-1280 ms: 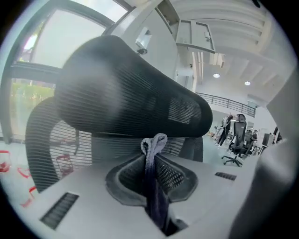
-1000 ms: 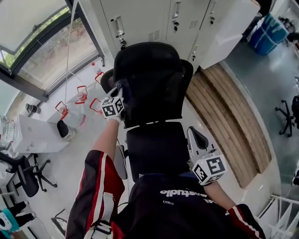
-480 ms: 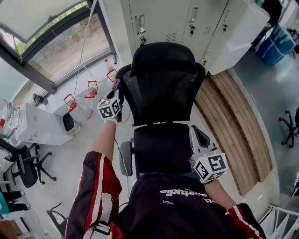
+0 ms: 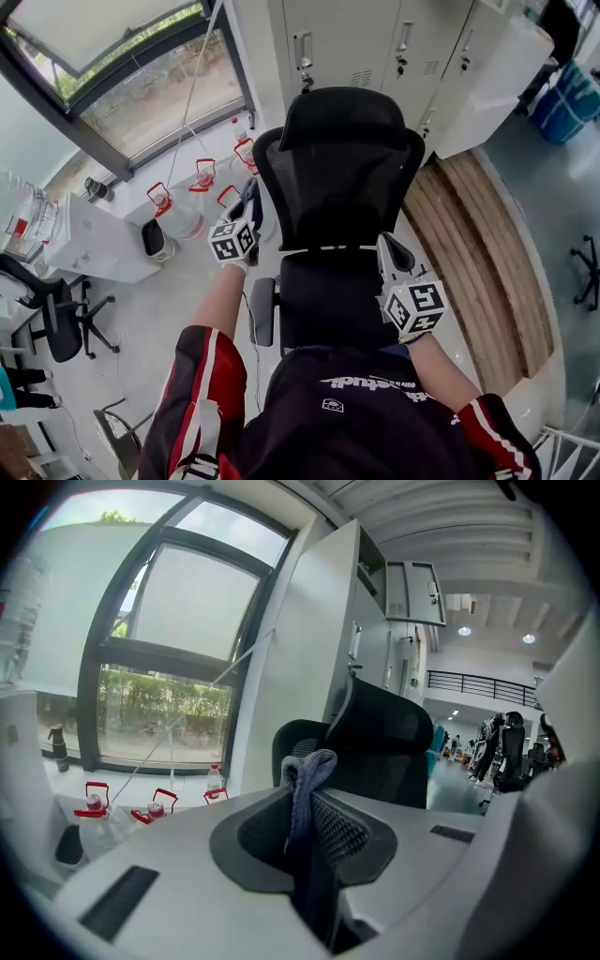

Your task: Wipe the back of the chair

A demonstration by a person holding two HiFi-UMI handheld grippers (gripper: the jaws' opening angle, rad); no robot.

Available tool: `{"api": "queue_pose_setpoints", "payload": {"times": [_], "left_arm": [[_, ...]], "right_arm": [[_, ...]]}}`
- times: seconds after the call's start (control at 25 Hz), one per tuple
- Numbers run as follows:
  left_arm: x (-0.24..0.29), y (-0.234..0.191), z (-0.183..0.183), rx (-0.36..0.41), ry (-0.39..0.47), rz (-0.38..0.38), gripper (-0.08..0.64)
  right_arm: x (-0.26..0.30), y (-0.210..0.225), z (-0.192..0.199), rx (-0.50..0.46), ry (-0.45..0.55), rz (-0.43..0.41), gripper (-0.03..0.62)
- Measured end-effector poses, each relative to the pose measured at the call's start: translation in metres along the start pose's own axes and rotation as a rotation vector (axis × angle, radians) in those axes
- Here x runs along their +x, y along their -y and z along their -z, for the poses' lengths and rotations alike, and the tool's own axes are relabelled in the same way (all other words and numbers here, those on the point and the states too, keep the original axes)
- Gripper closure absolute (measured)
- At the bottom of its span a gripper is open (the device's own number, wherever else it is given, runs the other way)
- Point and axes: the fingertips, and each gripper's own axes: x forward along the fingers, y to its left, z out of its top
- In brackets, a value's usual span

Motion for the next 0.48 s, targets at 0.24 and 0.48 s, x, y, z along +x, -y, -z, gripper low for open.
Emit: {"api": "queue_pose_setpoints", "payload": {"times": [0.24, 0.48], "left_arm": [[0.013, 0.069, 0.011, 0.015, -0.002, 0.086, 0.500], [0.064, 0.179, 0.029, 0.026, -0.031, 0.212, 0.500]], "right_arm": [[-0.015, 0.034, 0.016, 0.023, -0.018, 0.052, 0.588], [-0.052, 0.096, 0.020, 0.050, -0.016, 0.126, 0.586]]}}
